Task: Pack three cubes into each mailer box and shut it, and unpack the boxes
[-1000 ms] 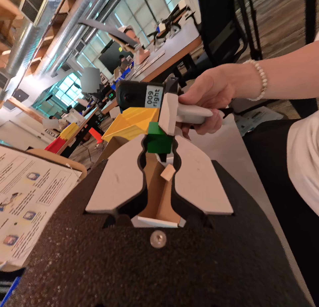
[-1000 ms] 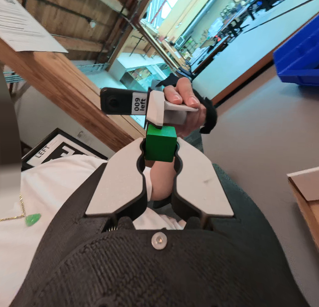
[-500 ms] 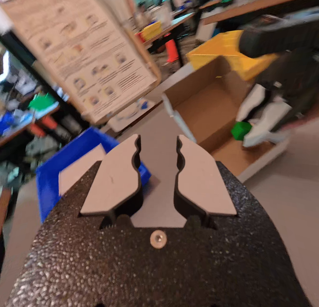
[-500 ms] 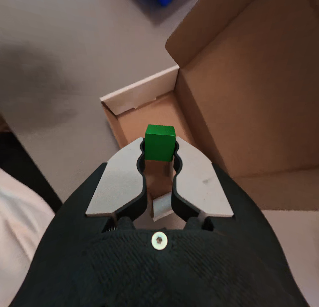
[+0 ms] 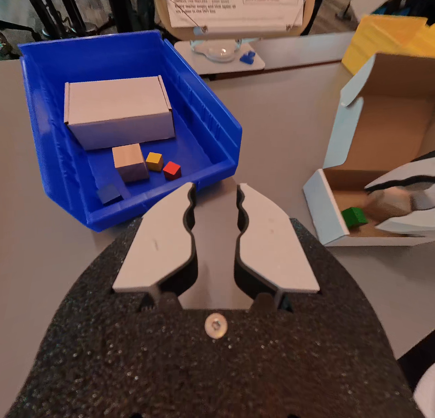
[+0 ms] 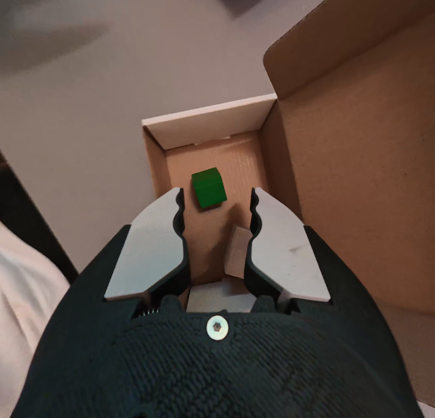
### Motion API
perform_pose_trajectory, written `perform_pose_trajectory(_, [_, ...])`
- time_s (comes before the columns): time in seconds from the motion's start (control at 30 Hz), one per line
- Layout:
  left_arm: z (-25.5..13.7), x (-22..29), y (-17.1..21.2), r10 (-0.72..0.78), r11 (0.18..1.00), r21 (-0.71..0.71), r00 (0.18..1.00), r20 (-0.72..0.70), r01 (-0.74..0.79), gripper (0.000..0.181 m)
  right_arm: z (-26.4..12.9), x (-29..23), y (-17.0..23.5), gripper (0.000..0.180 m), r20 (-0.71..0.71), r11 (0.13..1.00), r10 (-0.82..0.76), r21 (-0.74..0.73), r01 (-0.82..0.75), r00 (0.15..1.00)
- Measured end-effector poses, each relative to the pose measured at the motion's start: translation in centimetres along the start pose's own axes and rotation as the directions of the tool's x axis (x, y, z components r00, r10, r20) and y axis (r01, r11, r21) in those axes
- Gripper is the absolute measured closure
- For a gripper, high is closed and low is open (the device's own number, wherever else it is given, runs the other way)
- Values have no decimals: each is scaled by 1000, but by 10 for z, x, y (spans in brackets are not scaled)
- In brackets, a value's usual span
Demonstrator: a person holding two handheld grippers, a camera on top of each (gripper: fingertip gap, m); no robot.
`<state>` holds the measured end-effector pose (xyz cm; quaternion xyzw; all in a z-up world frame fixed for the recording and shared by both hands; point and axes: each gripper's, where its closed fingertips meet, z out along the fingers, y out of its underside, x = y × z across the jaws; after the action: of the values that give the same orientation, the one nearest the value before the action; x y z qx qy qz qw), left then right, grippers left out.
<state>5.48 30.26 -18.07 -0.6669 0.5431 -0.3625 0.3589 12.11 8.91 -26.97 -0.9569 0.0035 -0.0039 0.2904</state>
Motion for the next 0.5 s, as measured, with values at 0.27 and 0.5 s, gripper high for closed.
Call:
perform_pose_trajectory(0.27, [69, -37, -16, 351, 821, -450, 932, -86, -351, 147, -27, -8, 0, 106, 19, 993, -28, 118, 25, 999])
perform_pose_trajectory(0.5, [116, -60, 22, 390, 493, -746, 880, -270, -448, 145, -29, -20, 4, 103, 59, 987, -82, 144, 73, 995])
